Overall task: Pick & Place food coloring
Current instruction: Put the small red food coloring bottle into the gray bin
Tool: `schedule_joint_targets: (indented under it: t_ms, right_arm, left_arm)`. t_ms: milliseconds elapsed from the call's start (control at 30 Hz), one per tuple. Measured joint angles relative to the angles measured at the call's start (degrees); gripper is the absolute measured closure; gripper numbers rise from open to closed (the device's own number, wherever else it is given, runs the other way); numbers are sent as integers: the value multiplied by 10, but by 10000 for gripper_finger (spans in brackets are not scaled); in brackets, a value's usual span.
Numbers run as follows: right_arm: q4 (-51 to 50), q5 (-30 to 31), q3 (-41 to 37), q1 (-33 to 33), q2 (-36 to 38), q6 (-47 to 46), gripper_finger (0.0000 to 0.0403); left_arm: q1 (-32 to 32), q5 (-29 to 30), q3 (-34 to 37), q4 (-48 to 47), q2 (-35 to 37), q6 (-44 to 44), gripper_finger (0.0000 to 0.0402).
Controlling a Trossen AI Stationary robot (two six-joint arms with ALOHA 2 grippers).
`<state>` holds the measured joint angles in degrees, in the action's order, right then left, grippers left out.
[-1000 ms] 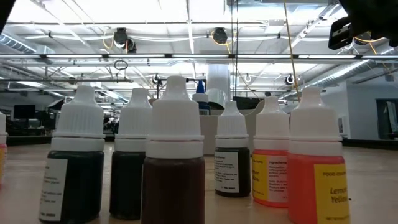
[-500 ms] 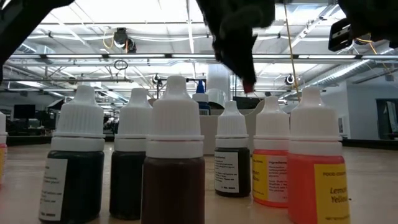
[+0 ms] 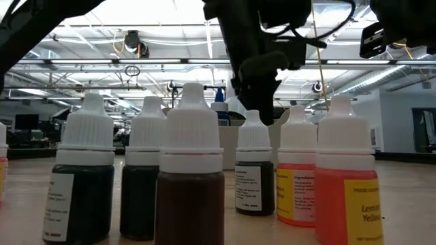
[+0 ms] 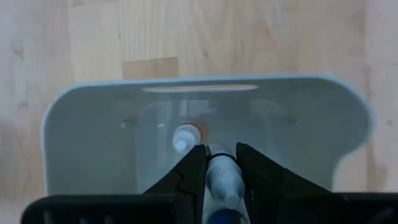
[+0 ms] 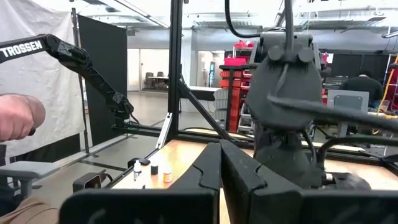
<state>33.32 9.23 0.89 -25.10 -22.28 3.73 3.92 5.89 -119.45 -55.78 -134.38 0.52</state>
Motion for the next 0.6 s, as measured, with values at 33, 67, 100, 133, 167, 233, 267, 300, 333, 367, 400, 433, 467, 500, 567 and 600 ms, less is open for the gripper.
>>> schedule_joint_targets:
  t_ms: [33,67,100,133,167,233,267,300,333,367,400,433,467,500,567,600]
  right_arm:
    - [0,0,0,0,0,0,403]
    - [1,0,0,0,0,0,403]
    - [0,0,0,0,0,0,403]
    - [0,0,0,0,0,0,403]
    - [0,0,0,0,0,0,403]
    - [1,0,0,0,0,0,403]
    - [1,0,0,0,0,0,403]
    - [1,0,0,0,0,0,403]
    - [1,0,0,0,0,0,403]
    - [1,0,0,0,0,0,403]
    - [1,1,0,0,0,0,403]
    - [1,1,0,0,0,0,403]
    - [1,0,0,0,0,0,403]
    - [1,0,0,0,0,0,403]
    - [1,0,0,0,0,0,403]
    - [1,0,0,0,0,0,403]
  left_arm:
    - [0,0,0,0,-5,0,317]
    - [0,0,0,-1,-8,0,317]
    - [0,0,0,-3,-12,0,317]
    - [0,0,0,-4,-16,0,317]
    - [0,0,1,-5,-17,0,317]
    - [0,0,3,0,-15,1,317]
    - [0,0,7,6,-13,3,317]
    - [-1,0,10,8,-13,4,317]
    - [-1,0,11,6,-13,5,317]
    - [-1,0,12,3,-15,5,317]
    - [-1,0,12,1,-15,5,317]
    - [-2,0,12,2,-15,5,317]
    - [-2,0,12,4,-15,5,316]
    - [-2,0,12,5,-14,5,316]
    - [-2,0,12,4,-14,4,316]
    - [-2,0,12,4,-14,4,316]
